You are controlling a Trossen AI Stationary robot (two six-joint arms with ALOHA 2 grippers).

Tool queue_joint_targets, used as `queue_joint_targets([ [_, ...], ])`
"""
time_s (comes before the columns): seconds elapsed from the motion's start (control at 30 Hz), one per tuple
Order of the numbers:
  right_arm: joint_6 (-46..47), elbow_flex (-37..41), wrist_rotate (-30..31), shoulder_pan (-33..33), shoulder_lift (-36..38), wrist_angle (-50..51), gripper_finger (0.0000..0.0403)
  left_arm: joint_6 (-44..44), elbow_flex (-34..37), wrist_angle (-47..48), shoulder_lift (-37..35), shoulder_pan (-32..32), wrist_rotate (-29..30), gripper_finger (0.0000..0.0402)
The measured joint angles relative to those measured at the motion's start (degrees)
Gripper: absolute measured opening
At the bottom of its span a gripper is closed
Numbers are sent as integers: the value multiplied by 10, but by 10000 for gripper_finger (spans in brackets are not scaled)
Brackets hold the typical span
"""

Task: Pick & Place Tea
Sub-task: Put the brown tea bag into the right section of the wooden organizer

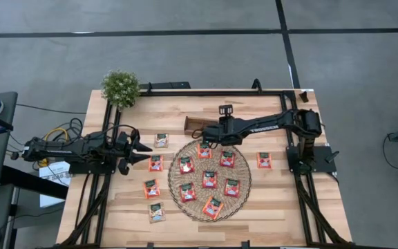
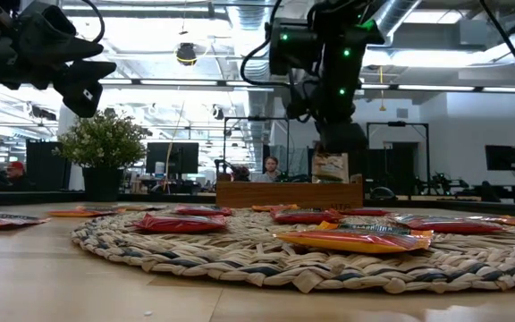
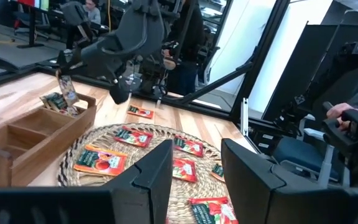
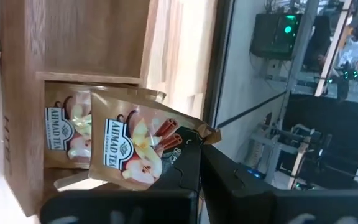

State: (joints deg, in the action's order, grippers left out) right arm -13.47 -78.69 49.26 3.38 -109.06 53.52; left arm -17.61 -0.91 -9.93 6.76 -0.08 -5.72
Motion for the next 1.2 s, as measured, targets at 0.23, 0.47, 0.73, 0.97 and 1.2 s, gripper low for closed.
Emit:
queue_joint_targets([
  [0.23,10,2,-17,0,0,0,0,21,0,0,0,0,2,128],
  [0.47,19,7,-33,0,0,21,0,19,0,0,0,0,3,128],
  [0.73,13,7,-34,2,0,22,0,17,0,0,0,0,4,128],
  [0.97,10,7,-34,9,0,22,0,16,0,0,0,0,4,128],
  [1.2,-2,7,-35,21,0,15,0,16,0,0,0,0,4,128],
])
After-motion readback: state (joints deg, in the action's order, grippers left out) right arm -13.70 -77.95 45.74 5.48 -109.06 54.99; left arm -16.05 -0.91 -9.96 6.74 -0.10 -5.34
